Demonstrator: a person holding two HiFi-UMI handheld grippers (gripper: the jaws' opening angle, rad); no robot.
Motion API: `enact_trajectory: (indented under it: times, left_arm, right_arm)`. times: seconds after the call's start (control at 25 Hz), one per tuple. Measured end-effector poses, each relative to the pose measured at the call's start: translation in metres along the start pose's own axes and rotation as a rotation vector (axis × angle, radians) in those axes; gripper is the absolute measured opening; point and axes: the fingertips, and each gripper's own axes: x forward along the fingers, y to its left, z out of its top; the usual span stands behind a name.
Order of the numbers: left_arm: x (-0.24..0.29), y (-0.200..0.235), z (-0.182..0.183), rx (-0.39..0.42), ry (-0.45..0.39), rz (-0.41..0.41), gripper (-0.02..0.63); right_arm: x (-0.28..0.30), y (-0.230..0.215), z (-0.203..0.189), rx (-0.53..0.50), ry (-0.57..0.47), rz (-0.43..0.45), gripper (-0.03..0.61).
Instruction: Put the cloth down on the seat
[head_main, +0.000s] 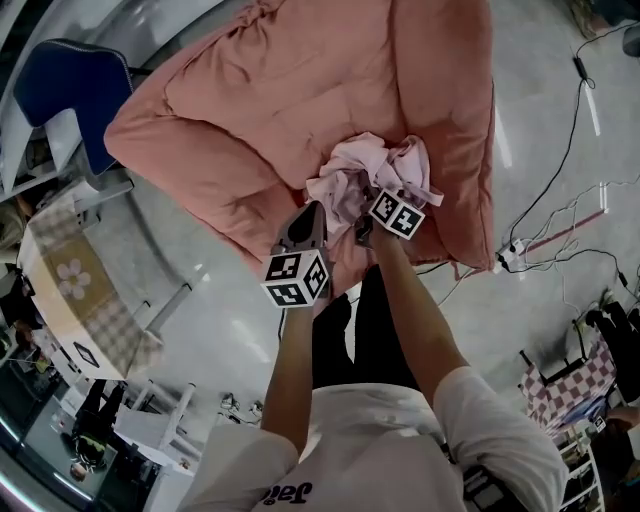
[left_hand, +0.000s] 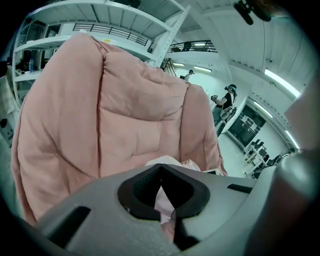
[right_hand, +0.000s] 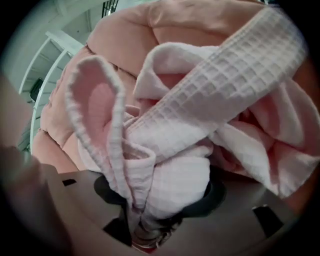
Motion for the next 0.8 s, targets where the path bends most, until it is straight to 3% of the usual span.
enact_trajectory:
  times: [0.16, 0.36, 0.64, 0.8]
  left_arm:
    - [0.006, 0.008, -0.006, 0.018, 0.015, 0.016, 0.014]
    - [-0.002, 0.005, -0.004, 0.029, 0.010, 0.015, 0.014]
    - [-0.030, -0.012, 0.014, 0.036, -0.038, -0.020, 0.014]
    - [-0.053, -0.025, 0.022, 0.049, -0.071, -0.039, 0.014]
  right_arm:
    - [0.012, -0.006, 0.007, -0.021, -0.026, 0.012, 0.310]
    - [-0.014, -0.004, -0.003, -0.059, 0.024, 0.043, 0.368]
    - [-0.081, 0.007, -0.003, -0.071, 0.003, 0.070, 0.374]
    - [-0.125, 0.021, 0.001, -0.138, -0.042, 0.078, 0.374]
